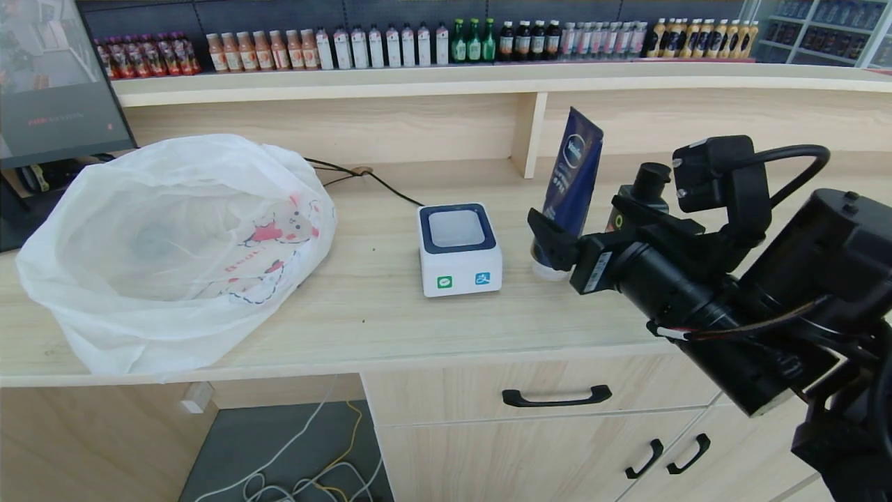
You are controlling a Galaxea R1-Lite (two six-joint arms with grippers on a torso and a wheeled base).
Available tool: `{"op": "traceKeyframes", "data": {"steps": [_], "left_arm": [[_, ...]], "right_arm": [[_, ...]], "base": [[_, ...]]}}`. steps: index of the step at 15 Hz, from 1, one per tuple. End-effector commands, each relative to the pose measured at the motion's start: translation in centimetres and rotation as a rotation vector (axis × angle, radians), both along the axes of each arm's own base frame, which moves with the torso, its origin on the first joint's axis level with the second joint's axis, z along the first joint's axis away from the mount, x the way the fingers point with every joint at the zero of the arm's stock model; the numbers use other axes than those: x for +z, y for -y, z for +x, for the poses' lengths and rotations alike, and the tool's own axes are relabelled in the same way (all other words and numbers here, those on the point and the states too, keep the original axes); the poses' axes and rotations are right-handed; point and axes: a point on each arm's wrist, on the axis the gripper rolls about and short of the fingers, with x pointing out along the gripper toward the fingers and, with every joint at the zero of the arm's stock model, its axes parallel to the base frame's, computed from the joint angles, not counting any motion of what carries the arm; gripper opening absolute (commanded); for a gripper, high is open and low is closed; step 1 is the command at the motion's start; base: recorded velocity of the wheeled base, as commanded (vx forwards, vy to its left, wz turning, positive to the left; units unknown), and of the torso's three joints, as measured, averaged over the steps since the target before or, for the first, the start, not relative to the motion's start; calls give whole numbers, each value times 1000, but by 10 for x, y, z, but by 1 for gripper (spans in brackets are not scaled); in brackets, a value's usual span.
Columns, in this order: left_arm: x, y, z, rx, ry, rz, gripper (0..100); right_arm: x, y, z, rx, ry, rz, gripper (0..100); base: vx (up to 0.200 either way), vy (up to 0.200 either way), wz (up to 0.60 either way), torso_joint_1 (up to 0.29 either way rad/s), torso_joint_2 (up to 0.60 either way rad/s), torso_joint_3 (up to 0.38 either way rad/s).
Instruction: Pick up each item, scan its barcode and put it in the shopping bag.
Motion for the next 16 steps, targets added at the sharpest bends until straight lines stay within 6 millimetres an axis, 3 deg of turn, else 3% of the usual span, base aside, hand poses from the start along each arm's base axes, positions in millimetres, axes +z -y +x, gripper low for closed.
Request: {"op": "traceKeyframes", "data": {"steps": [1, 16], "left_arm": [[0, 0, 0, 0, 0, 0, 100], [0, 0, 0, 0, 0, 0, 100]], "right_arm": [[-1, -5, 6, -18, -2, 5, 100], [-11, -28, 44, -177, 1, 46, 100]], "base": [[0, 0, 0, 0, 0, 0], [0, 0, 0, 0, 0, 0]]}}
